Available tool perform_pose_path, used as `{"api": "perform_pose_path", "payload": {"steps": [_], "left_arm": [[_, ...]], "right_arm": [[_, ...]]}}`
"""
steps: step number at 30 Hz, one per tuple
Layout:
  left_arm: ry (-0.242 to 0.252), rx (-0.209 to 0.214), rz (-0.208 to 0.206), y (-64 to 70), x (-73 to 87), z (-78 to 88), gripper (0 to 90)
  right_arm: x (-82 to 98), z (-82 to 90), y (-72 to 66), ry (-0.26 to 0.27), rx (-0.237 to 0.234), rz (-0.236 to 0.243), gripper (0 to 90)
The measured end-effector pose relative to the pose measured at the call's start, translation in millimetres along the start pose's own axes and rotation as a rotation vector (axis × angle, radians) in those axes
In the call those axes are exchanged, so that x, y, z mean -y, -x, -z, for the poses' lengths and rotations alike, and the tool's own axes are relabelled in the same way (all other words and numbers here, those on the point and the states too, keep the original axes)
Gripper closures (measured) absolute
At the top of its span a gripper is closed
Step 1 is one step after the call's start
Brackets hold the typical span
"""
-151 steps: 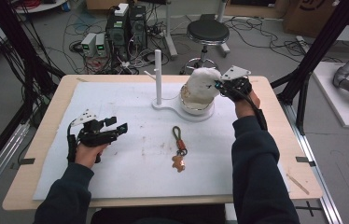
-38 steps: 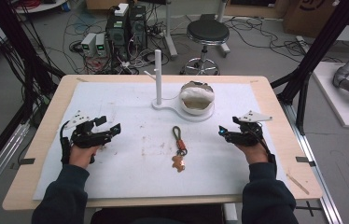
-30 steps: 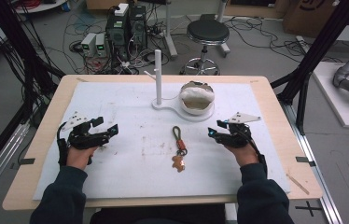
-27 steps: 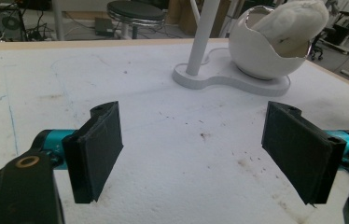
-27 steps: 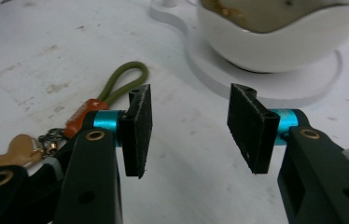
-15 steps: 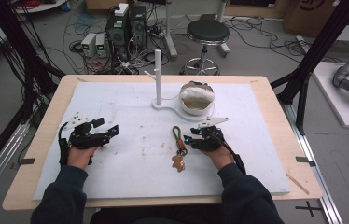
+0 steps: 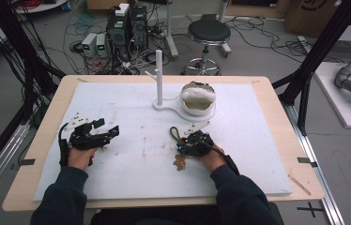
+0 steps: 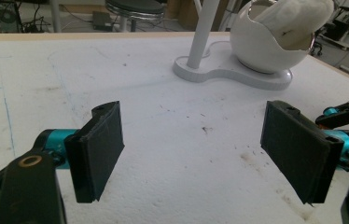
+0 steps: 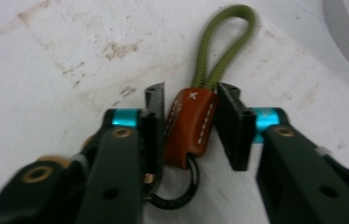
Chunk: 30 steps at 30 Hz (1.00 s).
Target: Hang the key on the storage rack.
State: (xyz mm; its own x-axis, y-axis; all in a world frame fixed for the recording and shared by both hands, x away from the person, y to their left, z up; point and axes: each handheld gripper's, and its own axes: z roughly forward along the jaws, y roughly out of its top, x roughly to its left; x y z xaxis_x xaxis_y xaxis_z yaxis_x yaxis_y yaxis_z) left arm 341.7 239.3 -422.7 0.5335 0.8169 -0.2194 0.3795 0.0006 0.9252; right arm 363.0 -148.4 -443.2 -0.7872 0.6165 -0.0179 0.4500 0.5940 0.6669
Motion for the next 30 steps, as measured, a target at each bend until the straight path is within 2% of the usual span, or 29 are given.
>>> {"api": "perform_pose_path", "payload": {"steps": [5,8,13,16,17,18,23,30], "left_arm": [[-0.004,0.002,-0.003,0.5,0.2,-0.5,21.4],[-0.005,0.002,0.002,0.9,0.4,-0.9,21.5],[-0.001,-0.002,0.002,-0.3,0.2,-0.3,21.8],[-0.004,-0.005,-0.003,-0.5,0.0,0.6,22.8],[-0.007,-0.009,-0.007,-0.3,0.0,0.7,22.8],[-0.008,-0.009,-0.009,-0.3,-0.1,0.9,23.1],[0.0,-0.004,0.0,-0.8,-0.1,0.8,23.2],[0.006,-0.003,0.006,-2.4,-0.1,1.0,23.3]], "right_arm": [[0.4,1.9,5.1,-0.006,-0.052,-0.035,74.9],[-0.1,3.1,5.2,0.003,-0.058,-0.029,75.9],[-4.2,12.7,5.0,0.107,-0.067,-0.032,76.1],[-7.3,24.7,13.5,0.188,-0.058,-0.055,76.3],[-7.3,24.7,13.5,0.188,-0.058,-0.055,76.3],[-9.4,28.5,15.9,0.213,-0.049,-0.053,76.3],[-30.2,41.0,24.8,0.306,-0.006,-0.048,76.5],[-77.1,50.1,25.7,0.404,0.048,0.012,76.6]]}}
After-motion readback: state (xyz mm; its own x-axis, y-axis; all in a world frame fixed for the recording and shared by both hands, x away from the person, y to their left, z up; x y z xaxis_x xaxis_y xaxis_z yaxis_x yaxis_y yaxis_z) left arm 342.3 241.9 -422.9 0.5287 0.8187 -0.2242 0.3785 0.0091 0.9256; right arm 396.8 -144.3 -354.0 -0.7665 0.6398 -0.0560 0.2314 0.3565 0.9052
